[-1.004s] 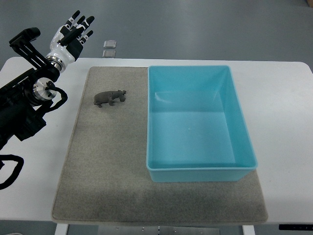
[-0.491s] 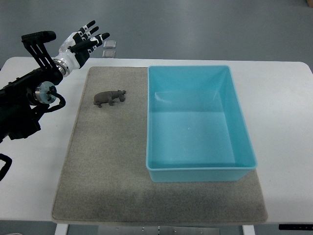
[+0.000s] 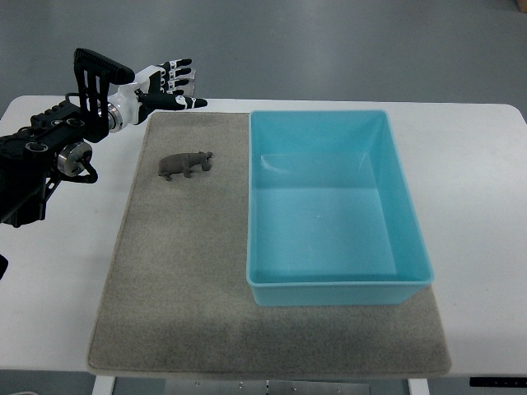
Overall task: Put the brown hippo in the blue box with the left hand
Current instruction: 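Rotate the left hand palm-down and move it over the brown hippo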
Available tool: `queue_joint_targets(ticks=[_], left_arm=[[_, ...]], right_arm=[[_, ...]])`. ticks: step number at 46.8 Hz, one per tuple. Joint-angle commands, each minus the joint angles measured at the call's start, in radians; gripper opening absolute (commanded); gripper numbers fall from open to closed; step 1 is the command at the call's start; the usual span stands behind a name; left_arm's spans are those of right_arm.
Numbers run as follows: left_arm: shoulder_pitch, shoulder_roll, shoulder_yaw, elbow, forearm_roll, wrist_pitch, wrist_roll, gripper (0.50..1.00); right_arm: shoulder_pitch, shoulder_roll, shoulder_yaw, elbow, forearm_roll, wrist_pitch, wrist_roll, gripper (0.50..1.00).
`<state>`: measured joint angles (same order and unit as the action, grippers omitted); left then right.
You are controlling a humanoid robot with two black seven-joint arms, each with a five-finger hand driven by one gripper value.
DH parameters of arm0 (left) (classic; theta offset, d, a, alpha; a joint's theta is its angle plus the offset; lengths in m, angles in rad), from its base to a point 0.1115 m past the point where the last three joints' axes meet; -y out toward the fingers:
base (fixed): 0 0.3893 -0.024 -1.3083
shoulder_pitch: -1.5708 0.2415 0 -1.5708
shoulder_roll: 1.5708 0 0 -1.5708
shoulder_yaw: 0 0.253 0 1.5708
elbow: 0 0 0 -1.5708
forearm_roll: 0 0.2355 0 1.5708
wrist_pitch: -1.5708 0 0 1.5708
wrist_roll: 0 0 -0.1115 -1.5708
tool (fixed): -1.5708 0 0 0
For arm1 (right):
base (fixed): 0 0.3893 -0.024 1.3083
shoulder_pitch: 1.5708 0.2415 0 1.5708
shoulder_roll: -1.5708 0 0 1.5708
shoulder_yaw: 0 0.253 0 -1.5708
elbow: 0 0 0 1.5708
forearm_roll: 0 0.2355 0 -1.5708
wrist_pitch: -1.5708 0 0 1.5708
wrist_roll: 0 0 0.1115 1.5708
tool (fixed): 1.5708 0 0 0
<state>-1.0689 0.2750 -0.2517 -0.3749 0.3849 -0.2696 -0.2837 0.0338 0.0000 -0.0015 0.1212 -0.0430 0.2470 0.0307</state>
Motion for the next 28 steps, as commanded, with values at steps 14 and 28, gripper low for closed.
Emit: queue_joint_targets(ticks=[14, 28], left_arm=[[-0.032, 0.004, 0.008, 0.005, 0.293, -0.002, 0.001, 0.999], [-0.057, 0.007, 0.075, -0.051, 0.505, -0.031, 0.000, 0.999]], right_arm=[[0.000, 0.000, 0.000, 0.000, 0.000, 0.000, 0.000, 0.936], [0.000, 0.000, 0.000, 0.000, 0.000, 0.000, 0.000, 0.936]])
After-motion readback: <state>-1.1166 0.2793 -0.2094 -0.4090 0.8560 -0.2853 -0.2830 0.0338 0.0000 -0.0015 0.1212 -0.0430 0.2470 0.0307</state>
